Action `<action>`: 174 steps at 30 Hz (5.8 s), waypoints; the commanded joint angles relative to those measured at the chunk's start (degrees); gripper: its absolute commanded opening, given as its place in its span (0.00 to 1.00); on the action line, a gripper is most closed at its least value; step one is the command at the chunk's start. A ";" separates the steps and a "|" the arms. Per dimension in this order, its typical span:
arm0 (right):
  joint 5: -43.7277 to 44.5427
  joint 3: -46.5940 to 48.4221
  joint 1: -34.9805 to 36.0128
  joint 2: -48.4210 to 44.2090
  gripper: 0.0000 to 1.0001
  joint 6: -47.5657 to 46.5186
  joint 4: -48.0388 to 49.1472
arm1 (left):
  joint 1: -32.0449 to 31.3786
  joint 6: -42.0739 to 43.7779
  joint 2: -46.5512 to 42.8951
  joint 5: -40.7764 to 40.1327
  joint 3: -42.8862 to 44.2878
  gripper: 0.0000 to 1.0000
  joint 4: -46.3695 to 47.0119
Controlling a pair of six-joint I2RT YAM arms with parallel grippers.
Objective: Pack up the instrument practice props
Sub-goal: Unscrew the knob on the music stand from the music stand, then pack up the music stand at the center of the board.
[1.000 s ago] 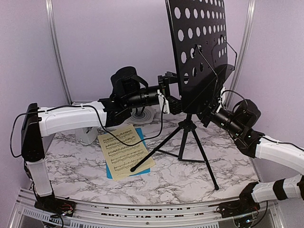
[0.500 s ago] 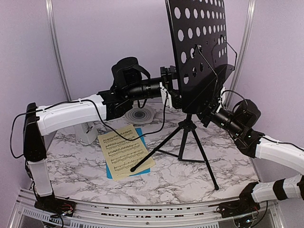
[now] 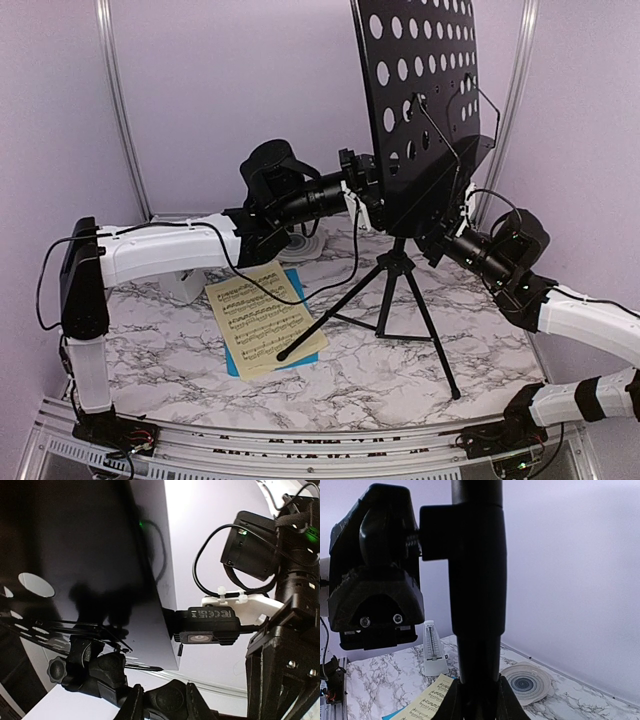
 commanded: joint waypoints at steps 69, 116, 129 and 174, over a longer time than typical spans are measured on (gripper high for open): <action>-0.50 3.91 1.09 -0.51 0.00 -0.28 -8.20 | -3.47 -67.57 -28.31 -29.22 -35.12 0.85 -35.84; 2.00 5.05 1.89 -3.91 0.00 0.78 -10.61 | -4.56 -70.07 -10.20 -23.67 -22.26 0.54 -29.23; 3.19 2.04 1.89 -5.79 0.00 0.98 -10.60 | -5.56 -68.39 -2.22 -24.55 -12.07 0.25 -41.16; 9.11 12.97 6.02 -7.16 0.00 4.00 -15.61 | -6.17 -77.49 -8.77 -31.46 -11.07 0.00 -3.15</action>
